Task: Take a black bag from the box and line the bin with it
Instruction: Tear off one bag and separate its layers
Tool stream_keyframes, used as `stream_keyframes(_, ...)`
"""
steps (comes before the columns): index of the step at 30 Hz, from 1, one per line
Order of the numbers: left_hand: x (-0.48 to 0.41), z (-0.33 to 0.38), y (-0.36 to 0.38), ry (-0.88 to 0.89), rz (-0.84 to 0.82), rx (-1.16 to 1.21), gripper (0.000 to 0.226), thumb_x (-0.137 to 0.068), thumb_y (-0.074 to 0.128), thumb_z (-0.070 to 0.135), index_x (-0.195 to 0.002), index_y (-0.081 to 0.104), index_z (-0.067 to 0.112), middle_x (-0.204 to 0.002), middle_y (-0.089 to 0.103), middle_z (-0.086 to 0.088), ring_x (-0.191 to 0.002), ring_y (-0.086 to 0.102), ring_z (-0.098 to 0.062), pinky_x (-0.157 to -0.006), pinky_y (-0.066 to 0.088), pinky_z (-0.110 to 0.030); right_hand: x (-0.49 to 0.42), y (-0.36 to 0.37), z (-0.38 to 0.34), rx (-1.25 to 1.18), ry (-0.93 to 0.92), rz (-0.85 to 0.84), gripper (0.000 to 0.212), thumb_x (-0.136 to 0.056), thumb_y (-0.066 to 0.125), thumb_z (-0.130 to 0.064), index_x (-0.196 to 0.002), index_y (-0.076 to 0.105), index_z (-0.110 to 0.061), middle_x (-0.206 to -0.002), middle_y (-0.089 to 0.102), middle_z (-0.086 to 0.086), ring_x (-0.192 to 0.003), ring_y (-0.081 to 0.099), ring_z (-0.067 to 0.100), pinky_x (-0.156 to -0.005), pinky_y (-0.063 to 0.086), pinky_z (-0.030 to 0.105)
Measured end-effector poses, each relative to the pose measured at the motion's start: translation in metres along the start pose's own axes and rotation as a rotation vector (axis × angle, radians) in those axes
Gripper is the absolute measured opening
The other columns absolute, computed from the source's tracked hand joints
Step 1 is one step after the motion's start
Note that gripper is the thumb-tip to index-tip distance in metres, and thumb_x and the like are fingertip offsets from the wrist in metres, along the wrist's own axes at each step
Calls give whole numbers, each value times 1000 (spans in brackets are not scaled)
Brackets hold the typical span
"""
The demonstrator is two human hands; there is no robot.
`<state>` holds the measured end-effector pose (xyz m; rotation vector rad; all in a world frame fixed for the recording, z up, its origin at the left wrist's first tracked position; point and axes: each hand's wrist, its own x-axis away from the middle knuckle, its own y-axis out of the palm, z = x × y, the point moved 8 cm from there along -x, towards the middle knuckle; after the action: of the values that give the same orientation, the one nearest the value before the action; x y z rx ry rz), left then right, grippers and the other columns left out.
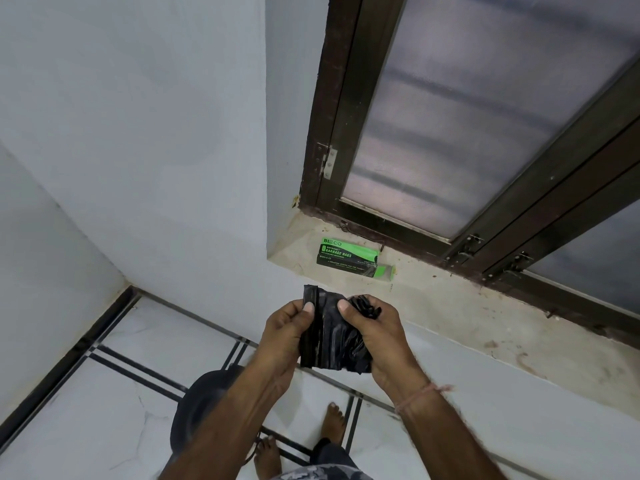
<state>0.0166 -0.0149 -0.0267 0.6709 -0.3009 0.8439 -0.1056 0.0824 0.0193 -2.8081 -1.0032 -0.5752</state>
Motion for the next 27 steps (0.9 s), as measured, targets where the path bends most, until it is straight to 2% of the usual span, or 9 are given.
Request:
stream_keyframes(3,-1,-2,1,-14,19,4,24,-107,54,17,-122,65,3,-115,76,-23,-99,73,-30,-92,58,-48,-1,0,1,-4,-2,5,7,-93,73,-7,-90,67,-5,-80,71,10,-76,68,22,-69,59,30)
stream_keyframes(6,2,1,3,-5,16,15,25,-107,53,24,-120,64,6,-109,77,-16,-97,70,-27,-89,56,-47,-1,1,1,3,-12,0,4,-92,72,-2,-90,70,-5,-81,73,9,-79,70,21,-73,60,31)
stream_keyframes(8,4,3,6,7,-9,3,30,-102,61,29,-121,65,7,-108,78,-14,-97,72,-26,-89,57,-46,-1,1,2,-1,-13,-7,6,-92,71,-1,-90,71,-6,-83,74,9,-81,71,22,-76,60,34)
stream_keyframes(10,3,4,5,21,-7,-23,29,-98,68,19,-124,67,8,-112,78,-17,-104,75,-32,-89,60,-44,0,0,2,-11,-11,-6,8,-94,69,0,-91,71,-7,-84,74,8,-82,71,21,-75,59,32)
stream_keyframes(15,2,-1,5,-30,-25,-36,28,-107,50,11,-123,73,10,-115,77,-19,-112,72,-38,-95,59,-47,-1,0,5,14,5,11,18,-99,60,0,-99,74,-10,-95,78,10,-89,72,23,-82,60,39)
stream_keyframes(18,4,-1,6,-35,-33,-66,31,-111,44,15,-126,71,14,-116,78,-16,-111,73,-36,-96,58,-56,0,-1,6,17,19,26,18,-104,57,-8,-104,74,-12,-95,78,10,-87,72,26,-67,61,32)
stream_keyframes(20,5,-1,7,-24,-26,-85,29,-111,45,19,-125,70,15,-114,78,-16,-105,74,-36,-88,60,-55,3,0,4,1,12,-13,15,-103,61,-19,-106,74,-12,-95,78,13,-83,72,25,-60,57,28)
stream_keyframes(22,7,1,7,-7,-16,-95,24,-109,51,21,-124,68,14,-112,78,-17,-99,74,-33,-80,62,-49,5,3,2,-36,5,-56,19,-97,71,-24,-107,73,-8,-95,77,17,-82,73,24,-67,58,35)
stream_keyframes(27,8,6,5,21,-22,-76,24,-105,57,19,-120,71,6,-113,76,-26,-98,74,-38,-84,62,-54,4,1,-1,-13,-4,-7,14,-88,80,-11,-94,70,-3,-77,74,5,-71,70,18,-62,58,31)
